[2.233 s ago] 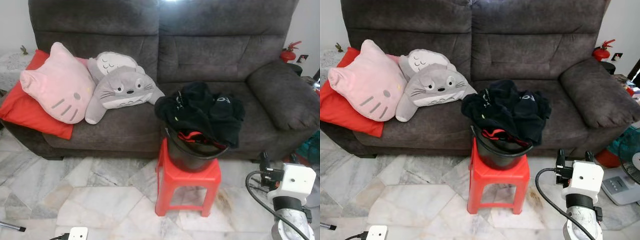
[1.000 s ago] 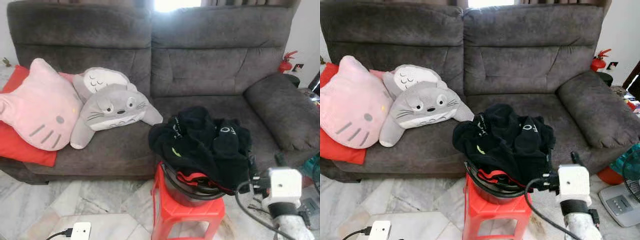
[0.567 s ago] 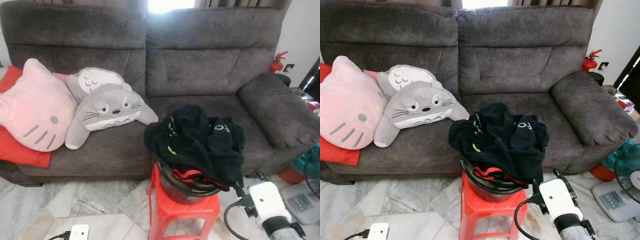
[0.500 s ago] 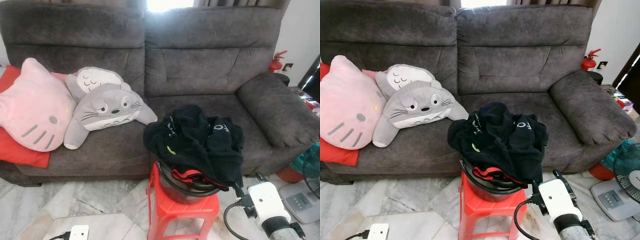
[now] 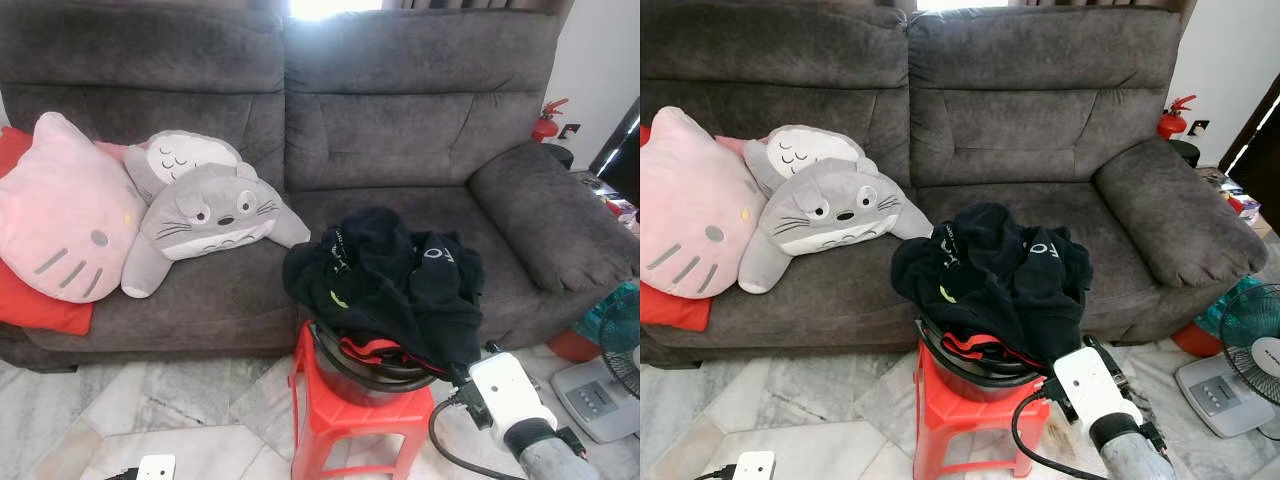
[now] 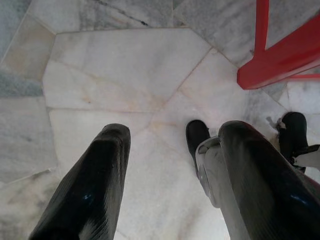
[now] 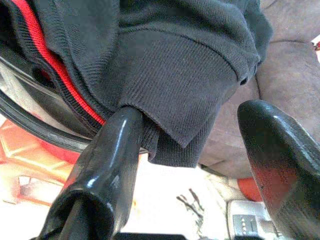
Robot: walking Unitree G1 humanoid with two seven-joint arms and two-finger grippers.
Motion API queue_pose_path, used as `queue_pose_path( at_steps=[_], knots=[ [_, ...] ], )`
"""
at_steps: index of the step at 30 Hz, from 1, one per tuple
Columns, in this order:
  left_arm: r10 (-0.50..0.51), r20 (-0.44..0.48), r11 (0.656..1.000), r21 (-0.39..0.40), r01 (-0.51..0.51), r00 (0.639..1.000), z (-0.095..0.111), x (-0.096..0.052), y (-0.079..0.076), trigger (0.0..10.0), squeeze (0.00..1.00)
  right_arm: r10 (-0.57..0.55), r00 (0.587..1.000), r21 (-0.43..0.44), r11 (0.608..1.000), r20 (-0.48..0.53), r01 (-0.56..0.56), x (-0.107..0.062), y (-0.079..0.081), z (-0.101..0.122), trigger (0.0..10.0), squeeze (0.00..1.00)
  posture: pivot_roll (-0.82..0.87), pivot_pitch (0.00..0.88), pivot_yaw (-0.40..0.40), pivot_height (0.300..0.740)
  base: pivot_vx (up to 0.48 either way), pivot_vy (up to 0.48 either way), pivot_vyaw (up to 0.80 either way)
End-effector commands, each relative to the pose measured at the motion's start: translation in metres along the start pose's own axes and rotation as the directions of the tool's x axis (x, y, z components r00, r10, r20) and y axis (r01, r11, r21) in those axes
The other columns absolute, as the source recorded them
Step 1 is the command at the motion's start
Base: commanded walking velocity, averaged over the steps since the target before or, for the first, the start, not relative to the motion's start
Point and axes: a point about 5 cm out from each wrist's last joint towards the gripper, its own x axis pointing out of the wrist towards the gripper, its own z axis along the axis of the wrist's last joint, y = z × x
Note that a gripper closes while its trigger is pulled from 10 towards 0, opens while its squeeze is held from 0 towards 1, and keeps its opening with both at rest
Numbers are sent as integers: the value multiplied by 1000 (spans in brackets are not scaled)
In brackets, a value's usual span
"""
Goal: Hang hanger
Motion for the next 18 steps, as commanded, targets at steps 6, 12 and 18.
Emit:
queue_pose_path(
  at_steps=[6, 12, 18],
  knots=[
    [13, -13, 1000, 2, -13, 1000, -4, -1, 3, 10000, 0, -79, 997, -26, 997, -23, 79, 3, -14, -2, 10000, 0, -219, 57, -36, 740, 0, 0, 0],
    [14, -11, 1000, 2, -14, 1000, -3, -1, 3, 10000, 0, -124, 992, -69, 990, 7, 124, 12, -20, 2, 10000, 0, -217, 55, -37, 740, 0, 0, 0],
    [15, -9, 1000, 1, -15, 1000, -3, -1, 2, 10000, 0, -147, 989, -159, 976, 26, 149, 19, -26, 5, 10000, 0, -213, 55, -38, 740, 0, 0, 0]
  ],
)
